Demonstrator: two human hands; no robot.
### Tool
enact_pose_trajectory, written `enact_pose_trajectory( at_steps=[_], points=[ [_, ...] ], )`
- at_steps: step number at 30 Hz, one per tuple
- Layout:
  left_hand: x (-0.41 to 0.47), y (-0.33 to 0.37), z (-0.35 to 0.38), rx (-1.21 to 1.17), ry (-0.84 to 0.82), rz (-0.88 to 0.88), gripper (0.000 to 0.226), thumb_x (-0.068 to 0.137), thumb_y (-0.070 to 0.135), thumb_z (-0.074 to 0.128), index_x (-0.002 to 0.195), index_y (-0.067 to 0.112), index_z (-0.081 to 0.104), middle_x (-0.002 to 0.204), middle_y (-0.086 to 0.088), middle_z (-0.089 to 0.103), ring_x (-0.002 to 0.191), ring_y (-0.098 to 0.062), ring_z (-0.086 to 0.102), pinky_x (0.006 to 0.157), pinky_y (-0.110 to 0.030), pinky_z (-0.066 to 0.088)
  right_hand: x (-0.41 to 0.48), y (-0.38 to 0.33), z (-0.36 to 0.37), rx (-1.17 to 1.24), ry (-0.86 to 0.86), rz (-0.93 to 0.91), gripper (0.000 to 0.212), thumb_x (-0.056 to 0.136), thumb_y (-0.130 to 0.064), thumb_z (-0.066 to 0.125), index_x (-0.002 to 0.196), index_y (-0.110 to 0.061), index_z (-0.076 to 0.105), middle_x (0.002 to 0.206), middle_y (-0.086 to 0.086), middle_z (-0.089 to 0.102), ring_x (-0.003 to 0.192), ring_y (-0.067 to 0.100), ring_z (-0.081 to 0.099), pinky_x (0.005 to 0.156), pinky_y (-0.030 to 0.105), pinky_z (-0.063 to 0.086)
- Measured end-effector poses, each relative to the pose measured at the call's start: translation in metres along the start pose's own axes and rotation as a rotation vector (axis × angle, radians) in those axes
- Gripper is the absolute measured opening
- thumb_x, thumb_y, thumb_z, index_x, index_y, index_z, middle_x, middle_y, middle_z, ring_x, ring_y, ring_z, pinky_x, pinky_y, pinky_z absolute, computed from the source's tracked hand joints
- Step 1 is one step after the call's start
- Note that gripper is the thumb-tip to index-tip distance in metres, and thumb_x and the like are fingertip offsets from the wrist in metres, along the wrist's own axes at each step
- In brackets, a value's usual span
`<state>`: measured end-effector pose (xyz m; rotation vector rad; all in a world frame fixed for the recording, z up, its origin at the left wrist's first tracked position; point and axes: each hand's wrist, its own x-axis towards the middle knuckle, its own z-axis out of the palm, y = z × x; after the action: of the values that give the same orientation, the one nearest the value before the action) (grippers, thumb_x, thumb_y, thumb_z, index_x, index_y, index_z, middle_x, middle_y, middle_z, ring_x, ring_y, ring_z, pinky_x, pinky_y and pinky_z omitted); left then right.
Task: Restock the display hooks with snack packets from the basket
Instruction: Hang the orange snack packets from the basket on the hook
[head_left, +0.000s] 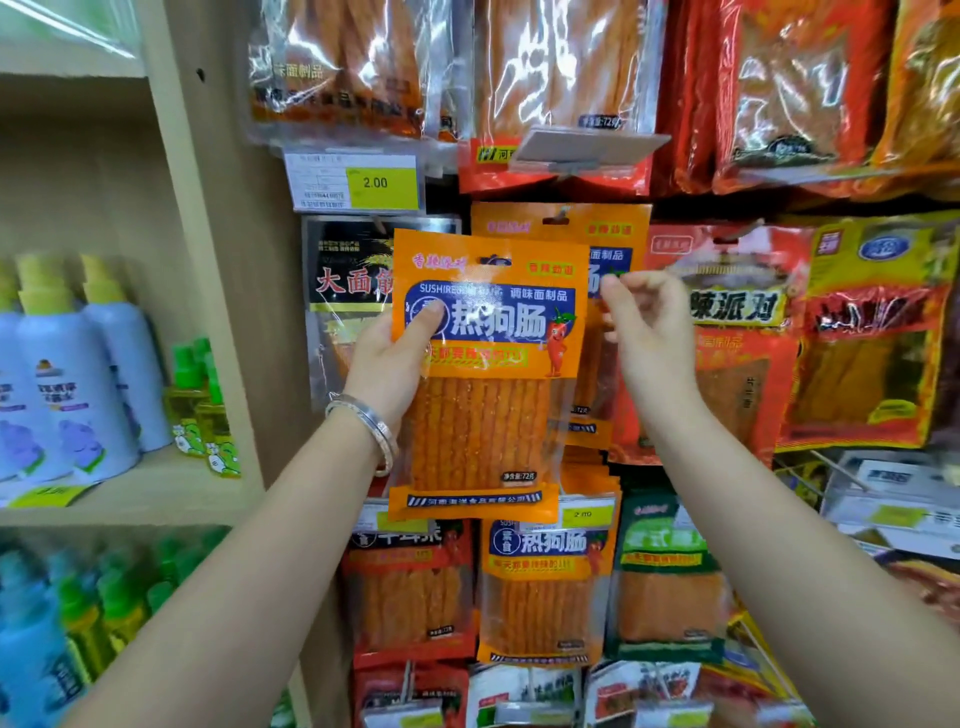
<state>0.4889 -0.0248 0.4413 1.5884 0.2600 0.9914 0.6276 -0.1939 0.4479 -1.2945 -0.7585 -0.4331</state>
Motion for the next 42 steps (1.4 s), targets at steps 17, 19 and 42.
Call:
enact_pose_trajectory(
  at_steps=[17, 19, 42],
  points=[
    [0.006, 0.058, 0.056, 0.487, -0.218, 0.618, 0.079, 0.092, 0.022, 0.053, 0.149, 0.026, -0.002, 0.158, 0.009, 0.003, 0.140, 0.002, -0.001, 0.111, -0.012, 0.002, 0.043, -0.030, -0.006, -0.020, 0.046, -0.064, 0.016, 0.085, -0.035, 0.059, 0.074, -0.025, 0.054, 0.075, 0.000, 0.057, 0.071, 0.011, 0.054, 0.068, 0.032, 0.044],
    [0.006, 0.059, 0.060, 0.453, -0.214, 0.605, 0.080, 0.092, 0.022, 0.054, 0.150, 0.025, -0.002, 0.157, 0.009, 0.006, 0.142, -0.002, 0.003, 0.115, -0.025, 0.009, 0.047, -0.032, -0.003, -0.070, 0.046, -0.071, 0.023, 0.086, -0.033, 0.059, 0.076, -0.013, 0.054, 0.075, 0.008, 0.054, 0.071, 0.014, 0.051, 0.067, 0.037, 0.045],
    [0.011, -0.078, 0.075, 0.926, -0.248, 0.451, 0.087, 0.089, 0.030, 0.051, 0.147, 0.029, -0.014, 0.139, 0.016, -0.046, 0.132, -0.007, -0.033, 0.109, -0.036, 0.005, 0.005, 0.058, -0.016, -1.207, -0.178, -0.663, 0.053, 0.094, -0.030, 0.046, 0.142, -0.009, 0.040, 0.150, 0.018, 0.034, 0.139, 0.035, 0.032, 0.114, 0.049, 0.019]
  ],
)
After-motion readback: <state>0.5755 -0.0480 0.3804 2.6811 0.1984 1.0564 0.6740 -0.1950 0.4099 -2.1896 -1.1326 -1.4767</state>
